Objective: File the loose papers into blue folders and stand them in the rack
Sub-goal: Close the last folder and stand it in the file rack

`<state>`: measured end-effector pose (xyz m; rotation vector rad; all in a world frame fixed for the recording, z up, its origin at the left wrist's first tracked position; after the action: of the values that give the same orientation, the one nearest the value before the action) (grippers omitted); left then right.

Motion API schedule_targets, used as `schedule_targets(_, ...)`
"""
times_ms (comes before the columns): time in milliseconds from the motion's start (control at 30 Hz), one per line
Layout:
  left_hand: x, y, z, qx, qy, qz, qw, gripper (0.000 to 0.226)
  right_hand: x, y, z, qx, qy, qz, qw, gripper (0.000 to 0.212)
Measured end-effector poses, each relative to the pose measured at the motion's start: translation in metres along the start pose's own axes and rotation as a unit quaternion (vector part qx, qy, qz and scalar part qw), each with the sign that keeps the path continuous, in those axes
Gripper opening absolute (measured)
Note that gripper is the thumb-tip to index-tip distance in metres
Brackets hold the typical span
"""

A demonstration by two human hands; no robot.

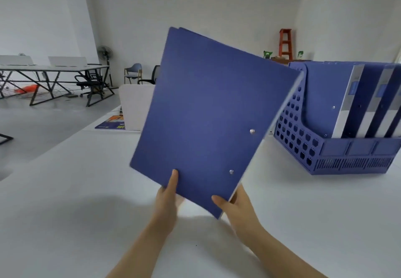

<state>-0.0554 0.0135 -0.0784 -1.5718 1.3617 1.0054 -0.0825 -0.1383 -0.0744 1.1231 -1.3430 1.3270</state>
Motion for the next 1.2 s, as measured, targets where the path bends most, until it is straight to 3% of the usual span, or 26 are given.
schedule_targets(33, 0.002, -0.002, 0.005, -0.063, -0.189, -0.016, 0.980, 0.062, 0.003, -0.002, 0.006, -0.026, 0.003, 0.010, 1.000, 0.039)
schedule_targets(100, 0.005, -0.004, 0.009, -0.096, -0.534, -0.047, 0.839, 0.069, 0.009, -0.005, 0.023, -0.092, 0.034, 0.035, 0.995, 0.021)
schedule_targets(133, 0.010, -0.005, 0.007, -0.062, -0.623, -0.035, 0.779, 0.071, 0.011, -0.008, 0.033, -0.131, 0.055, 0.045, 0.989, 0.014)
schedule_targets(167, 0.016, -0.004, 0.004, -0.010, -0.682, -0.018, 0.731, 0.069, 0.012, -0.009, 0.043, -0.171, 0.072, 0.056, 0.981, 0.020)
schedule_targets(233, 0.026, -0.002, 0.001, 0.073, -0.737, 0.002, 0.672, 0.061, 0.020, -0.010, 0.062, -0.255, 0.082, 0.085, 0.960, 0.019)
schedule_targets(267, 0.027, -0.002, 0.000, 0.090, -0.746, -0.001, 0.660, 0.058, 0.028, -0.009, 0.070, -0.295, 0.086, 0.103, 0.946, 0.019)
schedule_targets(400, 0.022, 0.001, 0.001, 0.095, -0.752, -0.024, 0.652, 0.054, 0.051, -0.008, 0.110, -0.430, 0.112, 0.150, 0.883, 0.045)
schedule_targets(600, 0.021, 0.004, 0.002, 0.096, -0.749, -0.028, 0.655, 0.056, 0.062, -0.006, 0.163, -0.512, 0.156, 0.126, 0.836, 0.044)
schedule_targets(733, 0.020, 0.005, 0.002, 0.102, -0.745, -0.024, 0.658, 0.057, 0.070, -0.008, 0.189, -0.511, 0.225, 0.084, 0.825, 0.008)
schedule_targets(833, 0.019, 0.005, 0.001, 0.106, -0.749, -0.022, 0.653, 0.056, 0.073, -0.017, 0.203, -0.495, 0.259, 0.043, 0.828, 0.027)
schedule_targets(1067, 0.019, 0.004, 0.001, 0.104, -0.745, -0.018, 0.659, 0.056, 0.085, -0.053, 0.206, -0.460, 0.306, 0.014, 0.833, 0.038)
schedule_targets(1200, 0.020, 0.003, 0.002, 0.103, -0.748, -0.015, 0.656, 0.056, 0.089, -0.074, 0.213, -0.458, 0.320, 0.002, 0.830, 0.033)
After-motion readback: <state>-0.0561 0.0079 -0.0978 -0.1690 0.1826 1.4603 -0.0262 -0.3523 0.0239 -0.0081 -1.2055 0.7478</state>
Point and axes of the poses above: each hand's wrist, its own y-axis away from the middle knuckle, its own z-axis out of the back of the hand, x = y × z, the point moved 4 cm from there along -y, towards the middle knuckle
